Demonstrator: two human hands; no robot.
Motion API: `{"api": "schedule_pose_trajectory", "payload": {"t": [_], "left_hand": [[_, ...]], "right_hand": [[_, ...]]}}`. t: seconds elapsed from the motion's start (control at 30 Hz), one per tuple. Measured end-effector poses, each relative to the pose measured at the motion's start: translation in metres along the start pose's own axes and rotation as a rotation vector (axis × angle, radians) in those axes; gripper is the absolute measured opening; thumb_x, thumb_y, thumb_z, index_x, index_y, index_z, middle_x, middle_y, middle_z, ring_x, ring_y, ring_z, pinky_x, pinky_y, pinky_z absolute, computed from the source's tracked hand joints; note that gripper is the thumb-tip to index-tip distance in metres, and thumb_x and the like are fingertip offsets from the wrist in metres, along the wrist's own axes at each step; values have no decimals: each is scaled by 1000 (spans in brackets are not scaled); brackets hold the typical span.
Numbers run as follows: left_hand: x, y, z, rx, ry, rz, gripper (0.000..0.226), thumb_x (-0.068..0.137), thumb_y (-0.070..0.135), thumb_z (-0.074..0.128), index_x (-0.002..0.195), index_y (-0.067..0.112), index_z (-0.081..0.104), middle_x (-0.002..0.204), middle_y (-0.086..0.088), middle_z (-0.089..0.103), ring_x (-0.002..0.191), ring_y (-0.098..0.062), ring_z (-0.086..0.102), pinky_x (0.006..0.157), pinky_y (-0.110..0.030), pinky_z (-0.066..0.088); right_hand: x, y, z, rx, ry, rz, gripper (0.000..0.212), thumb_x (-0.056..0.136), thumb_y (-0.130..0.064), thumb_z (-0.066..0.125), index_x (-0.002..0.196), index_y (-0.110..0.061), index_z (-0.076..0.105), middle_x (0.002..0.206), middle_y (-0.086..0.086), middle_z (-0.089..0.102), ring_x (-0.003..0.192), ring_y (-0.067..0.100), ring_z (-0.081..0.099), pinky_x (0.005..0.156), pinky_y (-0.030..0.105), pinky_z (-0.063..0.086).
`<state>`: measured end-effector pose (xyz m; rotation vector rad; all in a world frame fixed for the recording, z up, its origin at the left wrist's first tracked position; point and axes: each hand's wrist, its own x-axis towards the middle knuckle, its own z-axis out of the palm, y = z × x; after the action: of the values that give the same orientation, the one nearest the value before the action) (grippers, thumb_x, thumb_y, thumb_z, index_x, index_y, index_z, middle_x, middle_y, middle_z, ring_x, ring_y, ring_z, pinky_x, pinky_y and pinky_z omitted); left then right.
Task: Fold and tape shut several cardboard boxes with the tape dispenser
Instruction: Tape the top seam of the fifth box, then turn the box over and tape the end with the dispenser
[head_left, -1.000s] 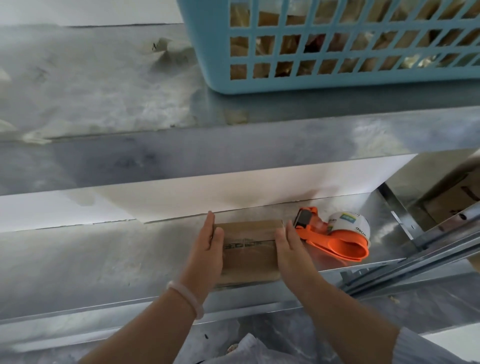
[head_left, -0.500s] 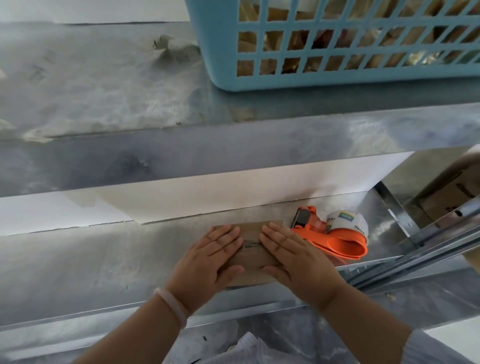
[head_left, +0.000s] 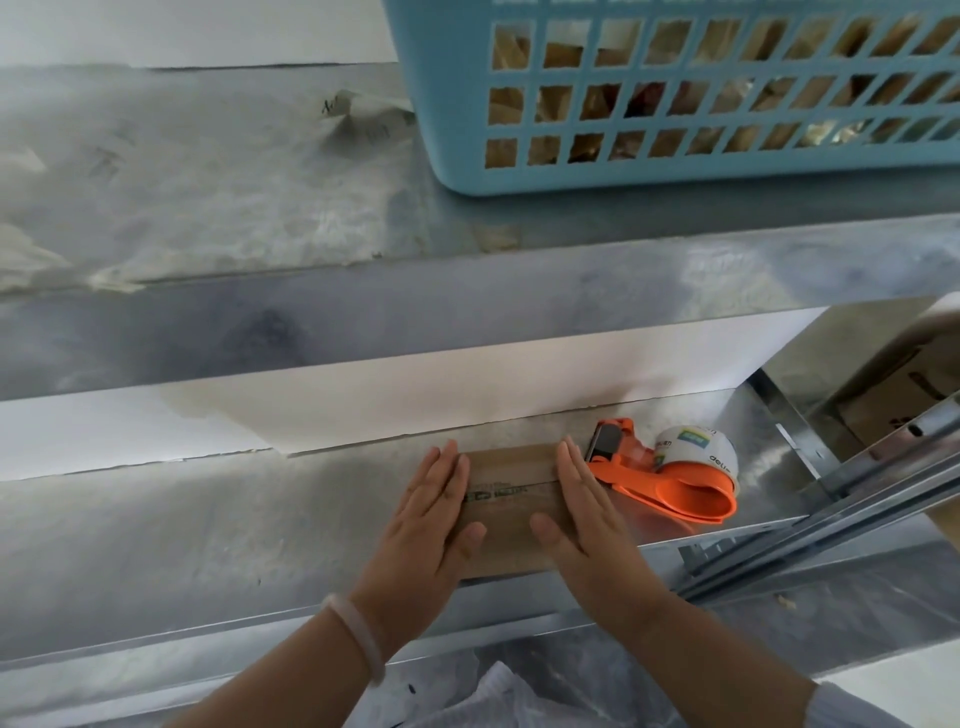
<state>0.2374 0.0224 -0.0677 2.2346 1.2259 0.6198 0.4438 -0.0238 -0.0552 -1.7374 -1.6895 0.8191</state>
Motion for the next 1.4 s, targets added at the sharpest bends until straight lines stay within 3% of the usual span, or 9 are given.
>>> {"api": "schedule_pose_trajectory", "payload": {"t": [0.17,0.33,0.5,0.6,0.77,0.9,1.1,1.23,1.4], "left_hand": [[6,4,-25,90,73,62,64,92,68,28,133,29,58,142,10,43,133,-7,32,111,-40,35],[-2,2,-30,254,31,268,55,84,63,57,126,29,63,129,3,50,114,-13,45,94,-37,50],[6,7,-10,226,39,231,70,77,73,60,129,28,55,144,2,44,133,-20,41,103,-46,46],[9,16,0,274,60,195,73,77,79,51,134,33,52,143,6,47,133,-20,42,99,-45,48],[20,40,13,302,183,-30,74,66,81,52,123,35,58,132,6,52,119,-22,46,95,-42,46],[27,48,24,257,200,-125,76,64,80,50,126,37,53,135,5,44,125,-25,40,100,-46,41],[28,54,20,240,240,-80,75,73,73,50,137,33,49,142,-2,38,133,-29,34,108,-49,34],[39,82,15,83,295,217,50,88,48,55,131,23,57,135,-1,49,126,-18,42,112,-28,26],[48,135,20,-342,-221,20,33,96,38,54,129,36,54,117,22,58,109,10,53,91,-9,42]], "right_hand": [[19,1,-19,-63,-27,-10,61,96,-44,52,151,-42,25,157,-30,-10,144,-2,-3,120,28,12],[27,-2,-36,-206,241,-31,41,85,-41,65,124,-31,62,134,-5,45,123,15,43,104,41,45],[31,-15,-31,-160,-33,-17,52,99,-34,52,149,-31,36,158,-14,21,143,7,22,113,18,15],[29,-10,-48,-244,-79,-9,61,99,-41,50,153,-38,22,160,-21,11,146,4,13,116,26,15],[18,22,-100,-288,328,88,69,91,-33,62,151,-36,29,158,-12,23,145,10,20,119,38,24],[15,60,-134,-345,76,401,103,83,-41,71,155,-30,-1,163,-3,1,149,23,7,119,44,15],[2,78,-137,-403,53,370,89,82,-32,76,153,-29,23,151,-1,37,136,18,39,112,38,35],[-7,76,-133,-413,99,370,90,74,-54,78,149,-33,33,136,-4,51,115,14,54,99,36,48],[-30,69,-121,-295,246,326,79,72,-55,78,140,-32,45,123,-10,55,106,10,56,94,34,51]]}}
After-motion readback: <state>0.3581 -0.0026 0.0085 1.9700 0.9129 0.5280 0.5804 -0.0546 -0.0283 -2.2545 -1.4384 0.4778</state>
